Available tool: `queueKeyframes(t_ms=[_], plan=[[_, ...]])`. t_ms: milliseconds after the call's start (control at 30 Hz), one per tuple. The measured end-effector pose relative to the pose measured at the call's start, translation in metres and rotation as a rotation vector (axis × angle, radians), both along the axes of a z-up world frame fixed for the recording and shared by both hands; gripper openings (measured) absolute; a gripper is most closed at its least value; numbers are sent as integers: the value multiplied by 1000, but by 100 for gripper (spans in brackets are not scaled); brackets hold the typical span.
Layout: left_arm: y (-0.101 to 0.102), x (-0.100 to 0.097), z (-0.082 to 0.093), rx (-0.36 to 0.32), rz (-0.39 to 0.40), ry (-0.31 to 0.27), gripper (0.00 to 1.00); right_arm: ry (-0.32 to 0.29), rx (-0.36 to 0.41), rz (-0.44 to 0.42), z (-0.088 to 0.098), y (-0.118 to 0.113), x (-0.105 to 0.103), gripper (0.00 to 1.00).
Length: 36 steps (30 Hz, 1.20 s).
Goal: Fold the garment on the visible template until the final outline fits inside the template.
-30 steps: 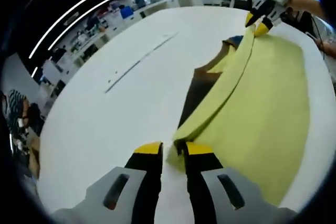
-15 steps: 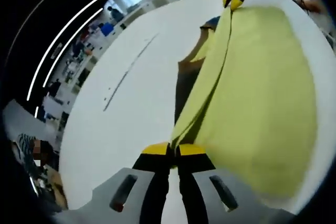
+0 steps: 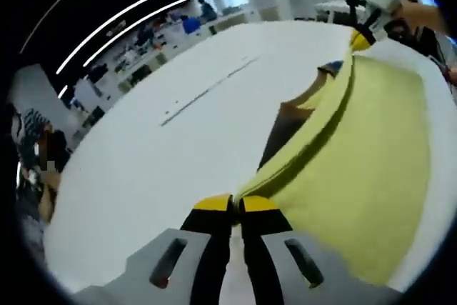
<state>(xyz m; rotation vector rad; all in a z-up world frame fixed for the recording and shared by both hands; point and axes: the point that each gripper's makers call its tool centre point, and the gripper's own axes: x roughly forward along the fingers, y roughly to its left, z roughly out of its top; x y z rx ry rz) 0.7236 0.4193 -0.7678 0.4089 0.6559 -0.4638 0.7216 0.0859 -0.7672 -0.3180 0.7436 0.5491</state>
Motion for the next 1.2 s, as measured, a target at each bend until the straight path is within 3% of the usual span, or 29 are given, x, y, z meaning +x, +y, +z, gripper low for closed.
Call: queueKeyframes(t_ms=[67, 100, 167, 233, 300, 333, 433, 567, 700, 833, 967, 1200], plan=[[2, 3, -2, -96, 92, 36, 3, 26, 50, -57, -3, 0, 2, 0], [2, 4, -3, -108, 106, 37, 3, 36, 76, -96, -4, -1, 3, 0], [4, 6, -3, -60, 87, 17, 5, 31, 58, -106, -6, -3, 6, 0], [9, 8, -3, -48, 120, 17, 9, 7, 49, -153, -5, -6, 10, 2], [8, 11, 2, -141, 185, 7, 11, -2, 22, -158, -6, -8, 12, 4], [9, 11, 3, -155, 187, 11, 12, -3, 21, -167, -5, -9, 12, 5], [11, 10, 4, -122, 170, 7, 16, 1, 36, -174, -4, -7, 11, 12], [10, 9, 6, -147, 152, 7, 24, 13, 86, -168, 1, -1, 9, 33], [9, 3, 5, -143, 119, 17, 32, 39, 134, -166, 4, 4, 5, 45], [5, -2, 9, -163, 90, 11, 43, 56, 136, -142, 6, 8, -1, 58], [5, -10, 16, -122, 32, -3, 49, 76, 142, -107, 11, 11, -11, 64], [3, -29, 26, -193, 12, 8, 57, 82, 128, -52, 23, 15, -30, 77]])
